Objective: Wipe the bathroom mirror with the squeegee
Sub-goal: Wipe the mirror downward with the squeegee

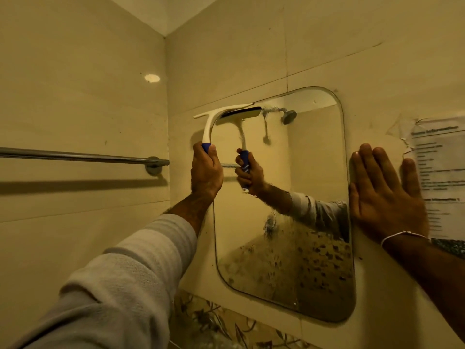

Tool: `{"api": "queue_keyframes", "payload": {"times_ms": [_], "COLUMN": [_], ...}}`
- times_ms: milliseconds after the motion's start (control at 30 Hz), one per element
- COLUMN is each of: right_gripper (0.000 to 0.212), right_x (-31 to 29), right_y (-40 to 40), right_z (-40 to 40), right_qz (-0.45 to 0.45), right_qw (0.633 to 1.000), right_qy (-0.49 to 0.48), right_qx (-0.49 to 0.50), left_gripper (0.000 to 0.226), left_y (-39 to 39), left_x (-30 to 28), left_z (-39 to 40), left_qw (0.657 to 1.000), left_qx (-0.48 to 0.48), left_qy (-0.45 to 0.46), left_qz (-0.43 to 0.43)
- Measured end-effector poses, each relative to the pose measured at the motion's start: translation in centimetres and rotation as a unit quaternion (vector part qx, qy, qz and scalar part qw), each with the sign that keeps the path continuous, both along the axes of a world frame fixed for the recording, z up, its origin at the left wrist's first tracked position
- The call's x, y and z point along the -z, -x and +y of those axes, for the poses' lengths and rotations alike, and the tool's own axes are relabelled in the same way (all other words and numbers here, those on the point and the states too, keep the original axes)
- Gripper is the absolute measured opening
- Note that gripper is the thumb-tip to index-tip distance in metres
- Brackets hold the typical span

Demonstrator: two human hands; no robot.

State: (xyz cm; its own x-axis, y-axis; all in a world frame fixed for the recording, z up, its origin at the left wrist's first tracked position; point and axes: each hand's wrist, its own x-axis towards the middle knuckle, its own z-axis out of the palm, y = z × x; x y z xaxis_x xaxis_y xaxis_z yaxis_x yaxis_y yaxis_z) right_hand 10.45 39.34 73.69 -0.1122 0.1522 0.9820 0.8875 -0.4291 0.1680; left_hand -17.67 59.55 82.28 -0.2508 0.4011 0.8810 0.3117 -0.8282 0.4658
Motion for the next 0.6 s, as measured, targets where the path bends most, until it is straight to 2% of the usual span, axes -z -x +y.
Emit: {"api": "queue_keyframes", "payload": {"times_ms": [600], "right_gripper": [0.068], "right_x": [-0.01], "right_y": [0.12], "right_z": [0.0], "right_qz": [0.01], "right_qw": [1.0], "right_qy": [-0.001], "right_qx": [-0.002], "left_gripper": [0.034], "left_y": [-0.88], "left_x": [-0.32], "left_z": [-0.04], "left_qw": [0.998], "left_qx": [0.019], "left_qy": [0.061], "left_qz": [0.018]}}
